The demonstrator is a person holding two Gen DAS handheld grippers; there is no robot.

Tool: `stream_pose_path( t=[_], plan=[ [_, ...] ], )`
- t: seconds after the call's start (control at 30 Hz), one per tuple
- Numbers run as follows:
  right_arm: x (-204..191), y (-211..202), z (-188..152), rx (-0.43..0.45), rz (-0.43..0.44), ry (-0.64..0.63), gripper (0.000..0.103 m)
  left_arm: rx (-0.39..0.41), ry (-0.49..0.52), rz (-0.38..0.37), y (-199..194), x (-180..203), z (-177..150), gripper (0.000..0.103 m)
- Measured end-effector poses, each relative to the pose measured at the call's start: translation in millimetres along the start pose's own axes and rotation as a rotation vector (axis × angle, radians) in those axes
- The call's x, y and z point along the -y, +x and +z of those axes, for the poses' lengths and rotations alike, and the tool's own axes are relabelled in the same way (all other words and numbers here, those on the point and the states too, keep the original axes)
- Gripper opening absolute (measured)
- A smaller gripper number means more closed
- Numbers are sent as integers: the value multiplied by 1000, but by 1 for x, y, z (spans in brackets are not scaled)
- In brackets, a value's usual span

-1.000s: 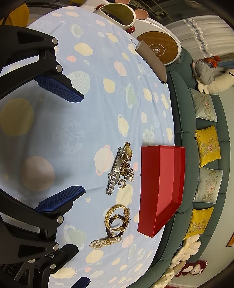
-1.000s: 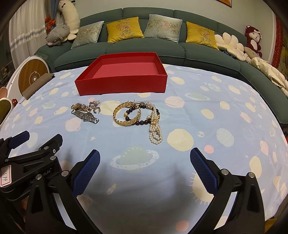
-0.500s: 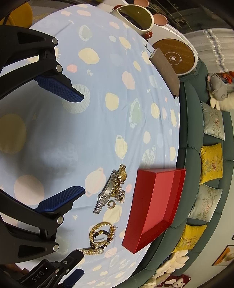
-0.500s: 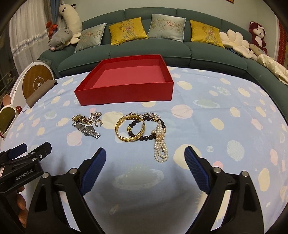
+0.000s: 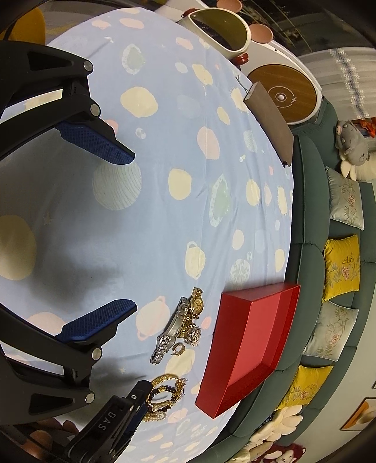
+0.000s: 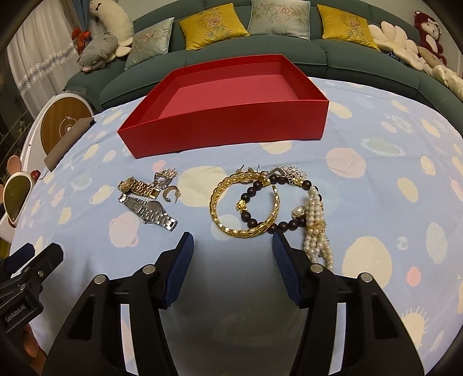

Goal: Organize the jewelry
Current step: 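Grasp the gold chain-link bangle with the right tool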

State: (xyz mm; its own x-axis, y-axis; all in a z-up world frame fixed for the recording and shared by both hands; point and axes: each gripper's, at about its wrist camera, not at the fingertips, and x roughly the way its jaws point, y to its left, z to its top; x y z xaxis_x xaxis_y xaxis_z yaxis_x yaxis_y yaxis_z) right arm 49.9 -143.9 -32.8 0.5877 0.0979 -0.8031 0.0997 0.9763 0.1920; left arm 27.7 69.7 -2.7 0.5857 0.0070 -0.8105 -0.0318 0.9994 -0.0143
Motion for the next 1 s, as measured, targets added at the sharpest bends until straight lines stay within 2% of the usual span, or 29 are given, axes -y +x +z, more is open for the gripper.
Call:
stream_pose_path(
  t=[0.13,0.27,0.37,0.43,0.53,0.83,0.9,0.93,0.97,1.0],
  plan=[
    [-4,7,7,15,-13,-22,52,-16,-9,-8,2,-3,-1,92],
    [-6,12,11,25,-24,-40,39,-17,-7,-22,1,-2,-1,92],
    [-7,15,14,29,-31,-58,38,-18,-1,-30,1,1,-1,92],
    [-7,17,17,25,-24,-59,39,-22,-2,-35,2,2,-1,92],
    [-8,19,21,20,-12,-44,47,-26,-7,-44,3,4,-1,92],
    [-22,37,38,43,-81,-79,50,-40,-7,-54,6,12,-1,92],
    [-21,41,43,44,-74,-60,60,-49,-16,-66,7,13,0,92],
    [-21,44,45,42,-73,-50,61,-53,-19,-73,7,14,1,92],
    [-22,46,48,43,-80,-47,61,-55,-19,-77,8,15,2,92],
    [-22,48,50,42,-88,-49,56,-54,-17,-79,8,17,2,92]
  ],
)
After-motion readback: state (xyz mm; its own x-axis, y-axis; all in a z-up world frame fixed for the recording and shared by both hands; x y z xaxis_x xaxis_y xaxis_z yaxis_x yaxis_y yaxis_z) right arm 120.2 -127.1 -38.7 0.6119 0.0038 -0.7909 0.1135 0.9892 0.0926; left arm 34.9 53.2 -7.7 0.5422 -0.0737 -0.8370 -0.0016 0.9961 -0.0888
